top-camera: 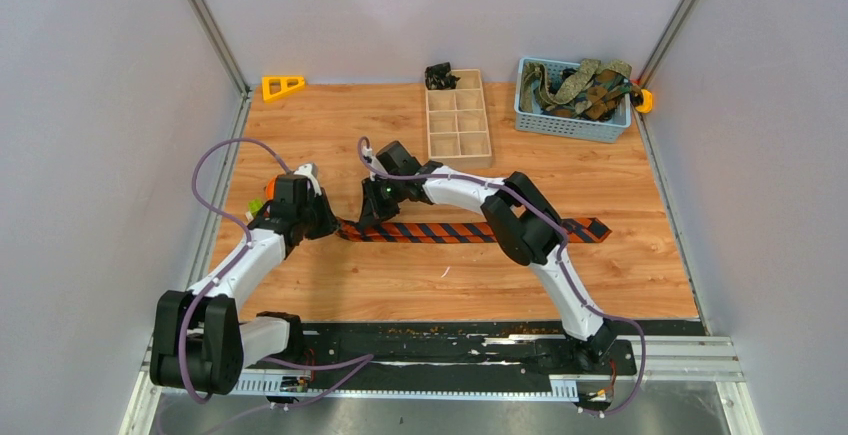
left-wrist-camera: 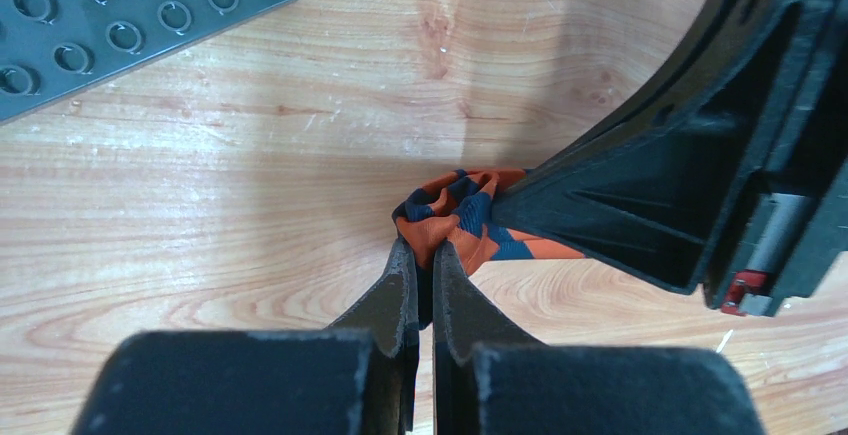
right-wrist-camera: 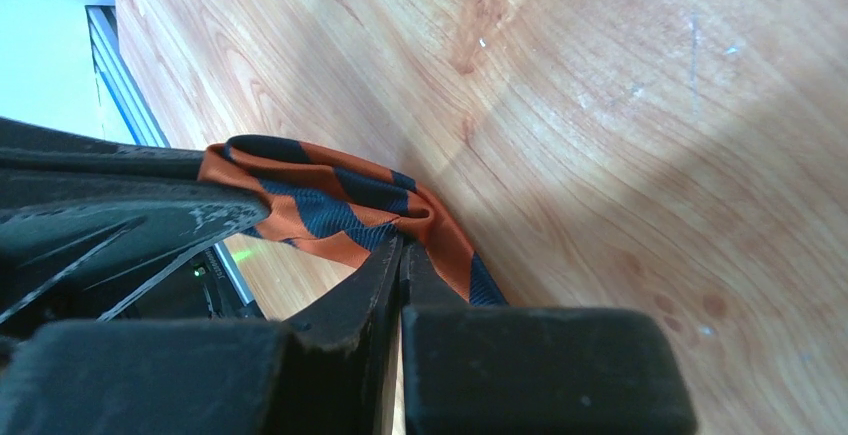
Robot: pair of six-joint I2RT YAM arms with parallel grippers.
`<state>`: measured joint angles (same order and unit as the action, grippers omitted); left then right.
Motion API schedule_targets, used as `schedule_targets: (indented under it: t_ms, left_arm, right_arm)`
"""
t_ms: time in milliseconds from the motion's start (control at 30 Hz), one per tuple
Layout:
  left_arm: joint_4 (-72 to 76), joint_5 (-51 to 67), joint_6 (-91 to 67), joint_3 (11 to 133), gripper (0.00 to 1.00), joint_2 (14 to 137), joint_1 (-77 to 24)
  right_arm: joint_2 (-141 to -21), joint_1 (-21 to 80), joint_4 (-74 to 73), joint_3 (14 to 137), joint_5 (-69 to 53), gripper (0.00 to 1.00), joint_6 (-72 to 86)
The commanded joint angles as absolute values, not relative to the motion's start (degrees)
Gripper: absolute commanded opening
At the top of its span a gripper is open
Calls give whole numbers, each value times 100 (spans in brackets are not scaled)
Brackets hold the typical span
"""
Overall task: Roll the ties
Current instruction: Roll the tie at the center of the board.
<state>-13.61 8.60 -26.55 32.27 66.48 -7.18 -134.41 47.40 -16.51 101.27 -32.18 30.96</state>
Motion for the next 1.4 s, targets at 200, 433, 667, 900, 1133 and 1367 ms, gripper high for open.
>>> schedule_targets:
  t_ms: [200,433,667,900,1133,1367]
  left_arm:
    - [-1711,652,-2484,3753,0,6504,-855]
    - [-1925,375,-2428,4007,0,6617,-1063]
    - [-2230,-121,-2345,4261,0,6703,-1362]
    - [-2339,-604,-2285,4316,0,6881,-1749]
    - [-2306,-909,-2307,4381,0,7222,-2142]
    - [-2253,-1010,-2329,4447,0,7477,-2358]
  right_arm:
    - [-13691,4894,-1563,10567,-3354,1,3210]
    - [-13799,4968,-1404,10771,-3547,1,3415]
    - [-13992,4993,-928,10923,-3876,0,3806]
    - [-13882,4963,-729,10631,-3903,0,3873]
    - [-13660,4896,-651,10240,-3860,0,3853]
    - [-13342,4787,-668,9865,-3749,0,3767]
